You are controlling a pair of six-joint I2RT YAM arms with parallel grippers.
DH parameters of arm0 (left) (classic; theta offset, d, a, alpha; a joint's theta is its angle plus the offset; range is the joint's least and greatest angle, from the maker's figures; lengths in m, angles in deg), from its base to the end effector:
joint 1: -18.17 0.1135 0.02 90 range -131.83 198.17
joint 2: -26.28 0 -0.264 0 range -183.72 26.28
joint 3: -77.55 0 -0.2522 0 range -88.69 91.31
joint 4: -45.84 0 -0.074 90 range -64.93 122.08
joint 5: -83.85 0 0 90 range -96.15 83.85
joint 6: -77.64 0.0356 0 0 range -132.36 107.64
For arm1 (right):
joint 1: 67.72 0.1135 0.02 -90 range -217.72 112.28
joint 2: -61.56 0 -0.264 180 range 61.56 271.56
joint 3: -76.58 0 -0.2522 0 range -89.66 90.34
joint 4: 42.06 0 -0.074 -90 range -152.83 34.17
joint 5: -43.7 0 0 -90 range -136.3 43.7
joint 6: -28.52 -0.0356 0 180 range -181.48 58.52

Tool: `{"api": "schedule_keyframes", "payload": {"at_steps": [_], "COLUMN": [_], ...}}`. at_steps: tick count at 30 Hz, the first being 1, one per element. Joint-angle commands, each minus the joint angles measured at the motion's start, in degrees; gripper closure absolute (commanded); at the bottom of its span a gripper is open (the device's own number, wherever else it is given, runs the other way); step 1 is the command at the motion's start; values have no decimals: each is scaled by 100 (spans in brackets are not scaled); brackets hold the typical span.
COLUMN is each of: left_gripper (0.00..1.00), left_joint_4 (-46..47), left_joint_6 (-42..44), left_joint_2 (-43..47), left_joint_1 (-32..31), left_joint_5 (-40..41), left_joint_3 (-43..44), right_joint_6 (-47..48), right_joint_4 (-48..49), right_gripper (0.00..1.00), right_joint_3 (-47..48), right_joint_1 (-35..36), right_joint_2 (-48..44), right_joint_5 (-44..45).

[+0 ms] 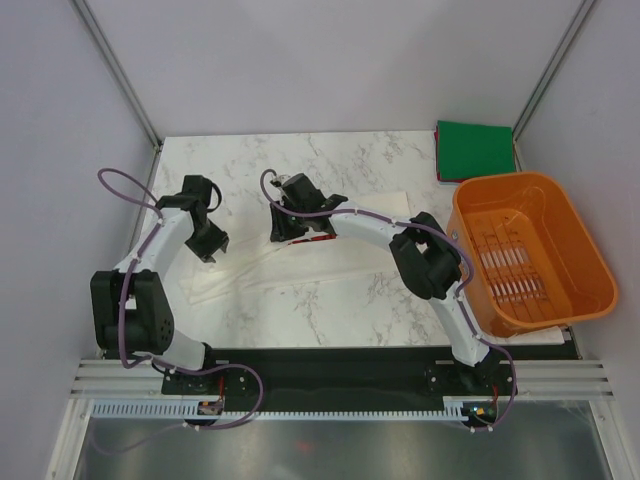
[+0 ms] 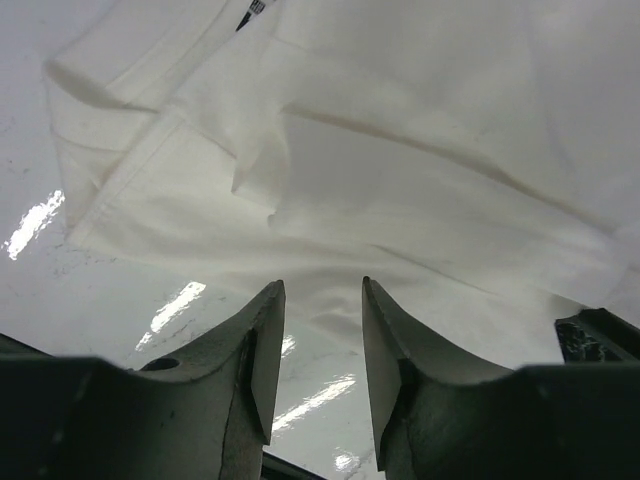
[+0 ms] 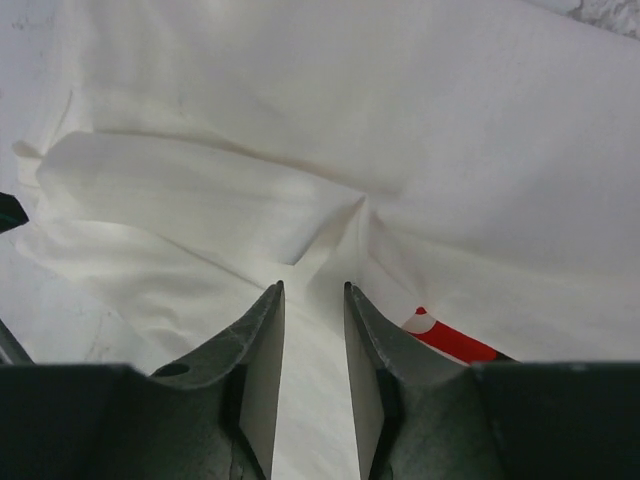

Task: Fold and stack the t-shirts
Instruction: Fold the tshirt

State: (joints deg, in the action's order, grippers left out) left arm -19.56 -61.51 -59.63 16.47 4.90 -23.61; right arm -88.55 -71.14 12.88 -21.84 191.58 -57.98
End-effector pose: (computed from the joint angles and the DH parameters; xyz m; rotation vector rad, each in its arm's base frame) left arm 0.2843 -0.0016 0.2419 -1.1578 2.5312 0.0589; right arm 0.3531 0.3745 0.1819 -0.5111 2.4121 0.8423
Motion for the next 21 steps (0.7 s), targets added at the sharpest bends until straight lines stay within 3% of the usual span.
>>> {"api": "schedule_keyframes", "payload": {"at_steps": [1,7,21], "left_gripper": [57,68,69], "left_joint_4": [136,330,347], "left_joint_6": [291,309,90], "left_joint_2": [109,-5,-953], "left_joint_1": [55,38,160], "left_joint_5": [-120,-419,460], "left_joint_3": [-294,-452,-558], "right_joint_6": [939,1055,1011], "right_joint_4": [-68,-235,-306], "right_gripper": [64,68,76], "right_joint_3": [3,301,179], "right_joint_1": [-1,8,8], "right_joint_2": [-143,76,340], "right_joint_5": [-282,-10,509]}}
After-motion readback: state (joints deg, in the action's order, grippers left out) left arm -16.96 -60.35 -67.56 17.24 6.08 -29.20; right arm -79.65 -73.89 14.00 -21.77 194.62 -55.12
